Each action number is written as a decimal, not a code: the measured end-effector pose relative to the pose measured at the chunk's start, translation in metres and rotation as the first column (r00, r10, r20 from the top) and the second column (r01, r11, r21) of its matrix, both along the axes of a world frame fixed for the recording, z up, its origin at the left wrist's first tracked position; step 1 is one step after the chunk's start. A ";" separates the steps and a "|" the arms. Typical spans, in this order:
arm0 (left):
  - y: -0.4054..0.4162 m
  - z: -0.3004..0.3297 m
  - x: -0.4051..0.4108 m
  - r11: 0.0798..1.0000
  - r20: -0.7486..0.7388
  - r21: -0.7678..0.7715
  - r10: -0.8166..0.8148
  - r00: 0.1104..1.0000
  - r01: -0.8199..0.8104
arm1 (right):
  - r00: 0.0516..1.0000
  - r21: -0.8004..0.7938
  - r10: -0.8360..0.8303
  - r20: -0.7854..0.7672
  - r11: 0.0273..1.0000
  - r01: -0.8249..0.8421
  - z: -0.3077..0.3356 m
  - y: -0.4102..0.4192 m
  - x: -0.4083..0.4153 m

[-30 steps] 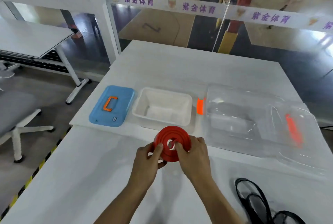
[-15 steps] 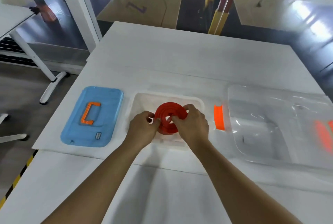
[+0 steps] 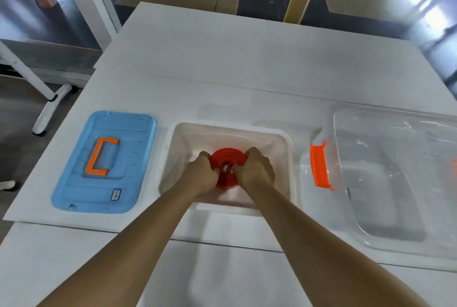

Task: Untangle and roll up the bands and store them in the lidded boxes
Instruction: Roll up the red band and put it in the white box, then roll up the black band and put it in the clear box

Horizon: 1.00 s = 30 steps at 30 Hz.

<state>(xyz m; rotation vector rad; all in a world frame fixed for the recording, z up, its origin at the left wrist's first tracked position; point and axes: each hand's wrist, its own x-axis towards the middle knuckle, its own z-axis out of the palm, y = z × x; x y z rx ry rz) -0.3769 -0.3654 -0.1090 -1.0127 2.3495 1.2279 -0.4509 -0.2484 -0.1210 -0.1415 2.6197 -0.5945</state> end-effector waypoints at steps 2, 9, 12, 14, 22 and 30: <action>0.000 -0.001 -0.001 0.998 0.027 -0.022 -0.065 0.998 0.066 | 1.000 0.008 0.008 0.000 1.000 -0.008 -0.003 -0.001 -0.002; -0.001 0.007 -0.003 0.960 0.031 -0.199 -0.194 0.981 0.196 | 0.991 0.092 0.121 -0.065 0.989 -0.115 0.007 -0.002 -0.005; 0.005 0.019 0.006 0.912 -0.020 -0.331 -0.264 0.964 0.243 | 0.981 0.016 0.170 -0.092 0.985 -0.169 0.018 0.006 0.000; 0.010 0.028 0.016 0.861 -0.051 -0.430 -0.324 0.945 0.272 | 0.966 -0.063 0.212 -0.147 0.973 -0.223 0.027 0.014 0.007; 0.046 0.073 0.072 0.731 -0.188 -0.639 -0.450 0.873 0.239 | 0.870 -0.239 0.179 -0.459 0.918 -0.316 0.063 0.067 0.064; 0.131 0.099 0.140 0.734 -0.251 -0.620 -0.519 0.817 0.276 | 0.874 -0.278 0.064 -0.482 0.934 -0.222 0.095 0.161 0.144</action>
